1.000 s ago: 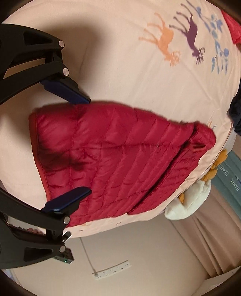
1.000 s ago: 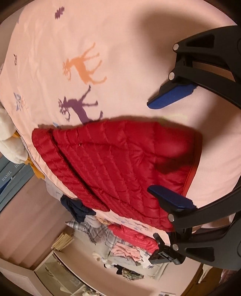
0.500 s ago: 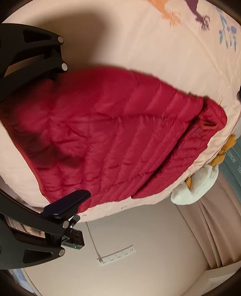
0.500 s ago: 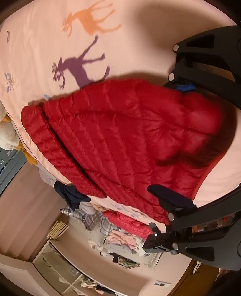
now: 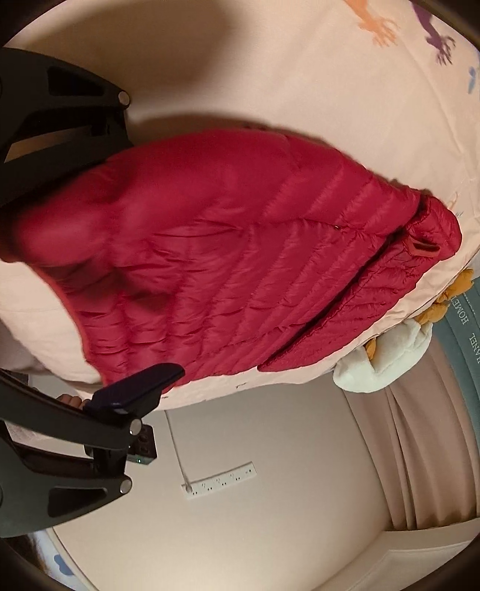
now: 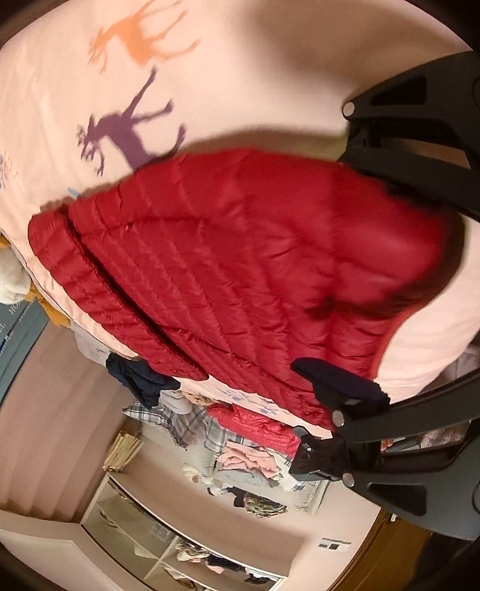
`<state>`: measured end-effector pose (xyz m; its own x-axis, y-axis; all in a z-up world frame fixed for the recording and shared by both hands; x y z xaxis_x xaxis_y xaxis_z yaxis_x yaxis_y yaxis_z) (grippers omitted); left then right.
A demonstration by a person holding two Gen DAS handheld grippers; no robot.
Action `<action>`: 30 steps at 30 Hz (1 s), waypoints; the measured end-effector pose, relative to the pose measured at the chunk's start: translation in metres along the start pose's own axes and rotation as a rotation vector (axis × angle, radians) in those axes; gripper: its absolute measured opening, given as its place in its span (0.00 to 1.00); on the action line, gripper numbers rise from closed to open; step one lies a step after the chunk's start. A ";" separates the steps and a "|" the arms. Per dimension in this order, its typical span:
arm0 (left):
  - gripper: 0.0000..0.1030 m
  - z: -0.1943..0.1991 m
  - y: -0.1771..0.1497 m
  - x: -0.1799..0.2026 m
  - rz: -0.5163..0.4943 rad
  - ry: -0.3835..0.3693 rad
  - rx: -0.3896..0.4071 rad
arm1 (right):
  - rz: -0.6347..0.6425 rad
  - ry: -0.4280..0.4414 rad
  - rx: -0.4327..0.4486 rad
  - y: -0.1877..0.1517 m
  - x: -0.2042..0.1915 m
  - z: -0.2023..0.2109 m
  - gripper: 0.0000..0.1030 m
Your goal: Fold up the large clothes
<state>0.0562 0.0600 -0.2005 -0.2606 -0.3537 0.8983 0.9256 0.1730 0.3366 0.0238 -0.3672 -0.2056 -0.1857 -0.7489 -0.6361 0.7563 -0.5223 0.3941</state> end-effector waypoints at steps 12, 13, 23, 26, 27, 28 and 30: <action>0.55 -0.012 0.005 -0.008 0.014 0.008 -0.007 | 0.027 -0.050 0.037 -0.005 -0.006 -0.006 0.67; 0.51 -0.013 0.005 -0.008 0.017 0.010 -0.007 | 0.035 -0.063 0.039 -0.005 -0.008 -0.008 0.64; 0.23 -0.012 0.000 -0.006 -0.012 0.103 -0.011 | 0.036 -0.125 0.043 -0.005 -0.009 -0.016 0.29; 0.21 -0.012 0.000 0.003 -0.050 0.111 -0.014 | 0.046 -0.138 0.042 -0.007 -0.014 -0.017 0.22; 0.19 -0.011 0.000 0.007 -0.066 0.113 -0.013 | 0.052 -0.141 0.046 -0.008 -0.016 -0.016 0.21; 0.18 -0.010 0.000 0.010 -0.082 0.114 -0.011 | 0.057 -0.142 0.050 -0.008 -0.019 -0.016 0.19; 0.17 -0.007 0.000 0.018 -0.116 0.115 -0.005 | 0.066 -0.141 0.067 -0.008 -0.023 -0.013 0.18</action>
<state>0.0538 0.0473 -0.1863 -0.3328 -0.4740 0.8152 0.8927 0.1201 0.4343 0.0296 -0.3404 -0.2028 -0.2272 -0.8297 -0.5100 0.7271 -0.4929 0.4779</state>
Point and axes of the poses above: each gripper's, at about its wrist camera, not at the fingertips, and z roughly against the way its jaws point, x to its right, y to its top, the point moved 1 cm from there along -z, roughly the way its jaws point, and after that the axes turned 13 degrees about -y, right-handed, at the moved point
